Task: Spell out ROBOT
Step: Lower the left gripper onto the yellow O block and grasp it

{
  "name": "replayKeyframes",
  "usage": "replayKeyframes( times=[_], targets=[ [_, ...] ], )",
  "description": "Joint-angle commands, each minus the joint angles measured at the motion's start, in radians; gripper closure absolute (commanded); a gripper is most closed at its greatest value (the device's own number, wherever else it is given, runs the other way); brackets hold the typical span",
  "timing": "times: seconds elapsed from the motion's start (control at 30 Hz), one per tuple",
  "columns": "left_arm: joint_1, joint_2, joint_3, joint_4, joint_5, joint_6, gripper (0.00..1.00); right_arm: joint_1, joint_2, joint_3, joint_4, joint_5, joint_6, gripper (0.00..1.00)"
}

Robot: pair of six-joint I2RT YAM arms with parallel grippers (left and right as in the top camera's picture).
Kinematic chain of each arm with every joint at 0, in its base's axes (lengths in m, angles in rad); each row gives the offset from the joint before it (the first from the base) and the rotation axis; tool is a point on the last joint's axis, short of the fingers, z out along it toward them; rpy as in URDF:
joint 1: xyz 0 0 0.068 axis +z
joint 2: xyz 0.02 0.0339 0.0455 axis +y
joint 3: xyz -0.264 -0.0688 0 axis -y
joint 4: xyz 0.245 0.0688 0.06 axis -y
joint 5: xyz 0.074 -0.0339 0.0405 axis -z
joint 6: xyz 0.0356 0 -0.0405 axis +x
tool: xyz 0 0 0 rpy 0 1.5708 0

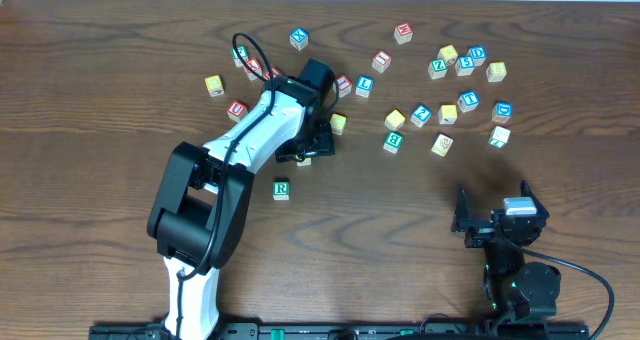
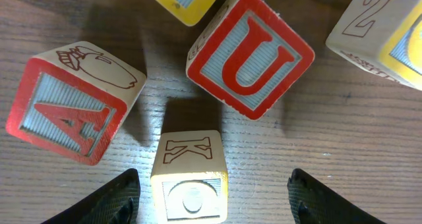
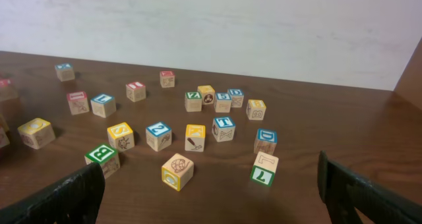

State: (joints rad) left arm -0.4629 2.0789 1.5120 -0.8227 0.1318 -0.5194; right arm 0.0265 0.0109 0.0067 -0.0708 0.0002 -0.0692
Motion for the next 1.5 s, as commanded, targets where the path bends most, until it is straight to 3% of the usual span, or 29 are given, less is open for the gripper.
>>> replayKeyframes(
  times=[0.0, 0.27, 0.37, 0.53, 1.1, 1.27, 1.47],
  targets=[
    [-0.002, 0.014, -0.016, 0.001, -0.013, 0.013, 0.30, -0.006, -0.004, -0.001, -0.005, 0.009, 0.009, 0.01],
    [-0.002, 0.014, -0.016, 0.001, -0.013, 0.013, 0.35, -0.006, -0.004, -0.001, -0.005, 0.009, 0.009, 0.01],
    [-0.002, 0.014, -0.016, 0.001, -0.013, 0.013, 0.43, -0.006, -0.004, -0.001, -0.004, 0.009, 0.009, 0.01],
    [-0.002, 0.014, -0.020, -0.003, -0.032, 0.014, 0.47, -0.006, -0.004, -0.001, -0.004, 0.009, 0.009, 0.01],
    [-0.002, 0.014, -0.042, 0.009, -0.047, 0.014, 0.47, -0.006, -0.004, -0.001, -0.004, 0.009, 0.009, 0.01],
    [-0.002, 0.014, -0.042, 0.010, -0.047, 0.014, 0.63, -0.006, -0.004, -0.001, -0.004, 0.009, 0.009, 0.01],
    [-0.002, 0.014, -0.042, 0.013, -0.047, 0.014, 0.65, -0.006, -0.004, -0.001, -0.004, 0.009, 0.009, 0.01]
  ],
)
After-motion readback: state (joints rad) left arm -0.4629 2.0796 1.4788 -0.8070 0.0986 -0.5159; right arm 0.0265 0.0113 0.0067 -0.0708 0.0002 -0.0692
